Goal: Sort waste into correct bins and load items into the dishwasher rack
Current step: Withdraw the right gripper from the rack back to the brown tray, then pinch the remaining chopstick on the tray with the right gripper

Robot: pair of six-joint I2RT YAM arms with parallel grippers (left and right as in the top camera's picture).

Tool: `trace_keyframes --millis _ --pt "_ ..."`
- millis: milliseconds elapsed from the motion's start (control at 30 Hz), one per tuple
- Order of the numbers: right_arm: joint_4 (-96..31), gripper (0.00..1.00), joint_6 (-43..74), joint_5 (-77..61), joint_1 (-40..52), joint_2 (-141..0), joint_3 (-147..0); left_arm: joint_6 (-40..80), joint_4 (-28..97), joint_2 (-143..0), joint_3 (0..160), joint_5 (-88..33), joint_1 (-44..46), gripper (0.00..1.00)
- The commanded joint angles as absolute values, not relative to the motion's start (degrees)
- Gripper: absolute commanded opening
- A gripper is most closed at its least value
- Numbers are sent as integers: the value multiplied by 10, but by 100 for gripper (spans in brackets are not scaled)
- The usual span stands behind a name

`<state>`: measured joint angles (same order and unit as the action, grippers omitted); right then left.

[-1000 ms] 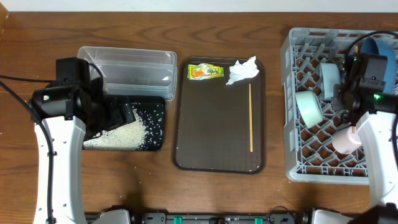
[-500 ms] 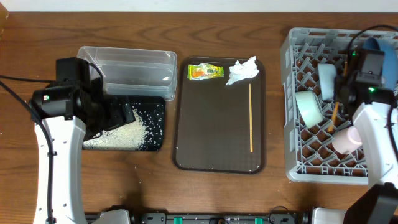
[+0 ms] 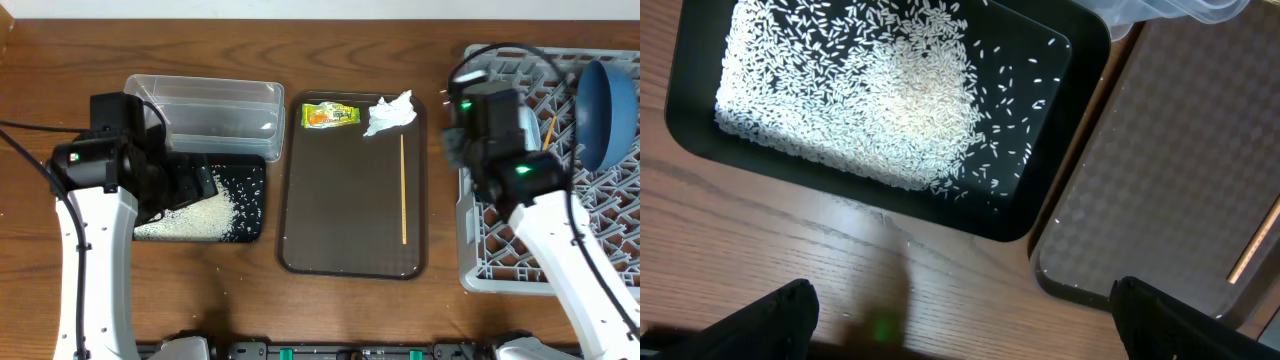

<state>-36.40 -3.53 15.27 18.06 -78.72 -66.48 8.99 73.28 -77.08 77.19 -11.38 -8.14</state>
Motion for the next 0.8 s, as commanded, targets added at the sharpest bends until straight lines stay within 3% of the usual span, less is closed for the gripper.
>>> trace_keyframes --millis 0,167,367,600,767 --pt "-379 42 77 113 202 -817 -665 91 735 -764 779 -107 -83 96" --pt "-399 41 153 93 206 -899 -662 91 735 -765 779 -107 -83 96" --pt "-380 36 158 -47 210 -988 -662 91 735 -765 779 -107 -83 96" --pt "-383 23 258 -24 226 -1075 -662 91 735 -765 779 -107 -83 96" --pt "-383 17 262 -24 227 -1083 -662 91 735 -765 779 -107 -83 96"
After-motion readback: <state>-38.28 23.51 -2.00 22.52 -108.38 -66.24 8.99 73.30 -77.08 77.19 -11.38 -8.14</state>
